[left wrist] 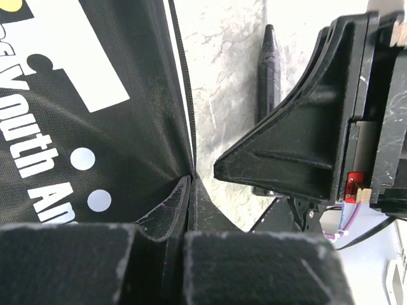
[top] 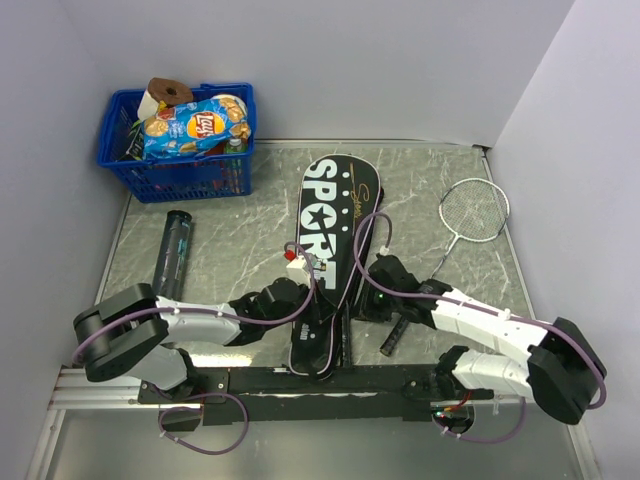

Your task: Pack up the badminton gear

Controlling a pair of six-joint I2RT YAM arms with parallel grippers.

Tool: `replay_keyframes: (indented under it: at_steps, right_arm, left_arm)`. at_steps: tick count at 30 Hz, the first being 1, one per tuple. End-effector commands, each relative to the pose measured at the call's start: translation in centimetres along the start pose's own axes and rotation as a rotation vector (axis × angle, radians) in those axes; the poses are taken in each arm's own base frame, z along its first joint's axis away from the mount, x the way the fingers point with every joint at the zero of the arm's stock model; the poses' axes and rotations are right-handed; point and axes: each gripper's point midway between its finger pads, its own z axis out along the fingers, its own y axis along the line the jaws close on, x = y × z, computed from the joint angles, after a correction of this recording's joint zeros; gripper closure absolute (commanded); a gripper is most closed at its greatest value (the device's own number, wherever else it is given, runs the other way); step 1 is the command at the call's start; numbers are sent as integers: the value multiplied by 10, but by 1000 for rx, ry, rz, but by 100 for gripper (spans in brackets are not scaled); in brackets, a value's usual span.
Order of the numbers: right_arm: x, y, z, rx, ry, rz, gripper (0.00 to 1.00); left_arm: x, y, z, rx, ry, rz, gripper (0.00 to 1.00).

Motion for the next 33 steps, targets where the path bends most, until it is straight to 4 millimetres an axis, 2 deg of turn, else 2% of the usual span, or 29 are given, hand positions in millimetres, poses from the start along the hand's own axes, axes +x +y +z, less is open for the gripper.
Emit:
replay_keyframes:
  at_steps: [1, 5, 16, 22, 26, 30, 32, 33]
  right_arm:
    - [-5, 6, -8, -53, -38, -8, 75]
    - [5, 6, -4, -91, -6, -3, 72]
    - [12, 2, -1, -111, 5, -6, 68]
    - [23, 0, 6, -143, 39, 22, 68]
    - [29, 2, 11, -168, 63, 43, 67]
    - [32, 14, 15, -221, 71, 58, 67]
    - [37, 12, 18, -208, 87, 77, 68]
    - [32, 22, 18, -250, 67, 89, 67]
  left_arm:
    - [-19, -33, -5, 97, -43, -2, 99]
    - [-19, -32, -5, 91, -44, -2, 99]
    - [-20, -32, -5, 94, -46, -6, 99]
    - [-19, -32, -4, 94, -46, -10, 99]
    - [-18, -31, -3, 94, -46, -15, 99]
    - [-17, -31, -2, 97, -42, -19, 99]
    - [-16, -30, -2, 93, -39, -20, 99]
    - [-15, -30, -2, 94, -37, -25, 99]
